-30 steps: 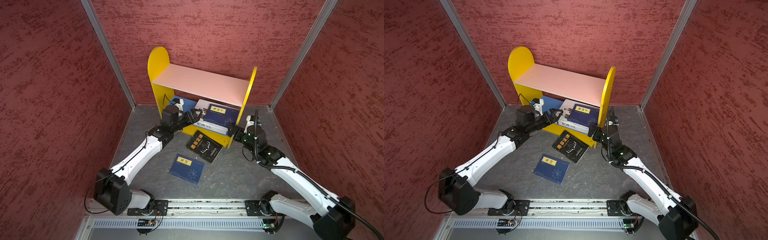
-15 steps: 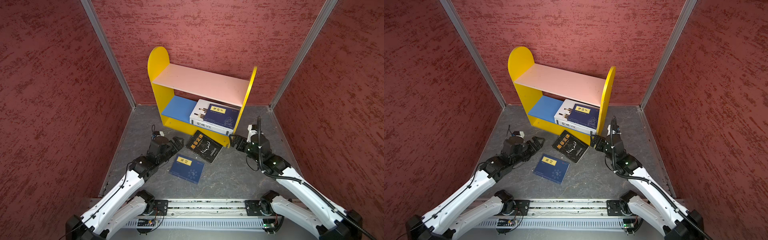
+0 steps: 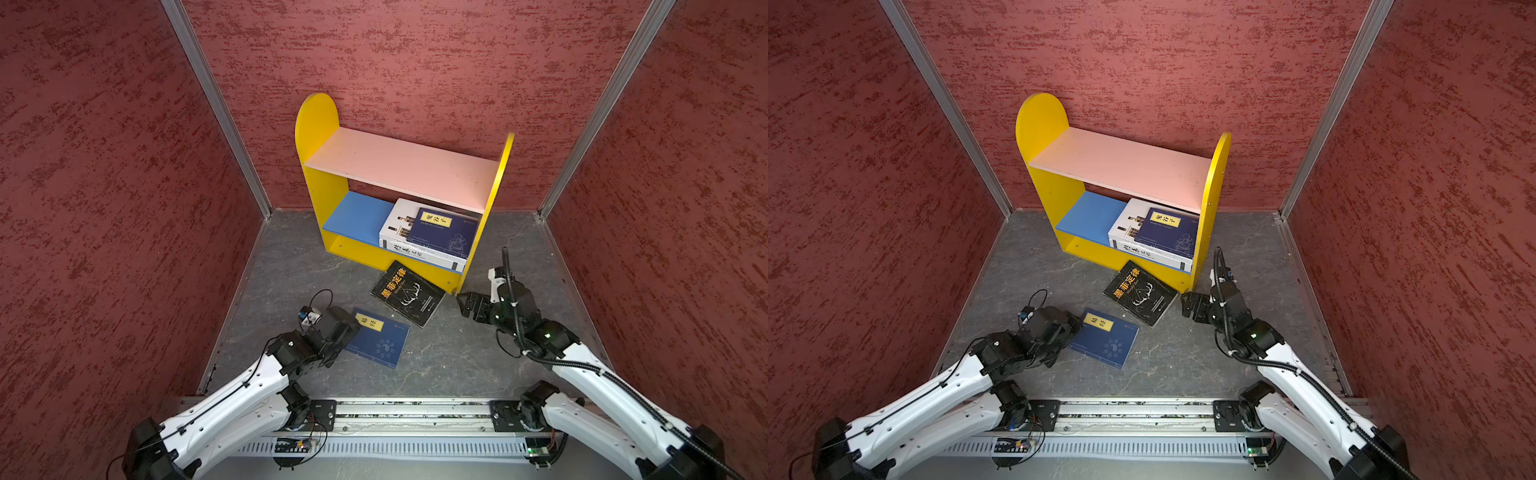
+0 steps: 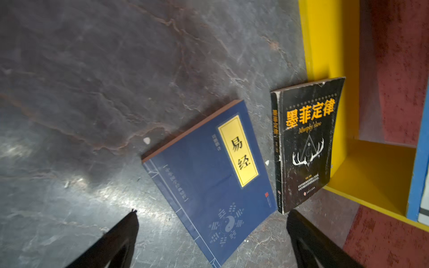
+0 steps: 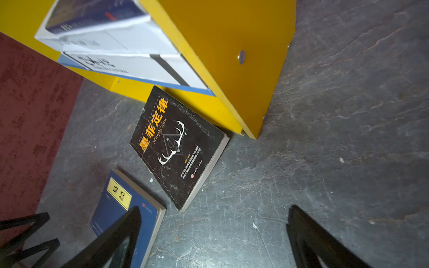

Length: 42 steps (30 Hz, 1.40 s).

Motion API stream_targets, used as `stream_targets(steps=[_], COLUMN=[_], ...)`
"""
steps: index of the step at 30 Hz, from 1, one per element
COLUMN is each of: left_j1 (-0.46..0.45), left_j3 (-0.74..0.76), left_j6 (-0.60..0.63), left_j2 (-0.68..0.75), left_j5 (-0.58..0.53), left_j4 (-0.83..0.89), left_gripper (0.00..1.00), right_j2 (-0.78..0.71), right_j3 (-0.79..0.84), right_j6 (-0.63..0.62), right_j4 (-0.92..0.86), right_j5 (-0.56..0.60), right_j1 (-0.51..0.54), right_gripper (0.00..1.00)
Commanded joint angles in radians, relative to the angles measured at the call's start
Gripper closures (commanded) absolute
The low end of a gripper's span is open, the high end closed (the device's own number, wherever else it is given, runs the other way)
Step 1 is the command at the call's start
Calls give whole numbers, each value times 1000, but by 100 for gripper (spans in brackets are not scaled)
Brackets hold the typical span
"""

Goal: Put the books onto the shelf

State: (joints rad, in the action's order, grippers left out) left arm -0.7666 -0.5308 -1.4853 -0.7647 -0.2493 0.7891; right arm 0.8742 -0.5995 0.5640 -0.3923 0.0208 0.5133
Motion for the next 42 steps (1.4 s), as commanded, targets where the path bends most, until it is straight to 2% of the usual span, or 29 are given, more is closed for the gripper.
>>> stream_targets(steps=[1,5,10,13,17,21,26,31,36,42], left_j1=[-53,-141,-164,-177,-185,-187,-188,-185,-183,-182], left_j3=[34,84,176,211,184,188,198,207,246,266], left_j6=[-195,-327,-404,-423,-420,-425,-447,-454,-458,-445], left_j2=[16,19,11,-9,-64,-114,-137,-119,-92,-59], left_j5=[-45,-99,-130,-150,-164,-147,-141,-119,-92,-52], left_j4=[112,78,-95,-191,-195,-251,-288,-286,-329,-344], left_gripper=[1,1,1,1,1,1,1,1,0,1], right_j2=[39,79,159,209,278,409,556,707,852,905], right_j3=[20,42,28,-6,-49,-102,-207,-319,-453,-487], right_j6=[-71,-89,-141,-179,-231,-289,-331,-371,-429,-462], right_j4=[31,104,154,175,212,282,362,332,186,111], right_j5=[-67,-118,-149,-155,-155,-153,-237,-360,-500,-545], right_j1=[-1,9,37,66,119,152,200,238,254,275], right_gripper=[1,1,1,1,1,1,1,1,6,6])
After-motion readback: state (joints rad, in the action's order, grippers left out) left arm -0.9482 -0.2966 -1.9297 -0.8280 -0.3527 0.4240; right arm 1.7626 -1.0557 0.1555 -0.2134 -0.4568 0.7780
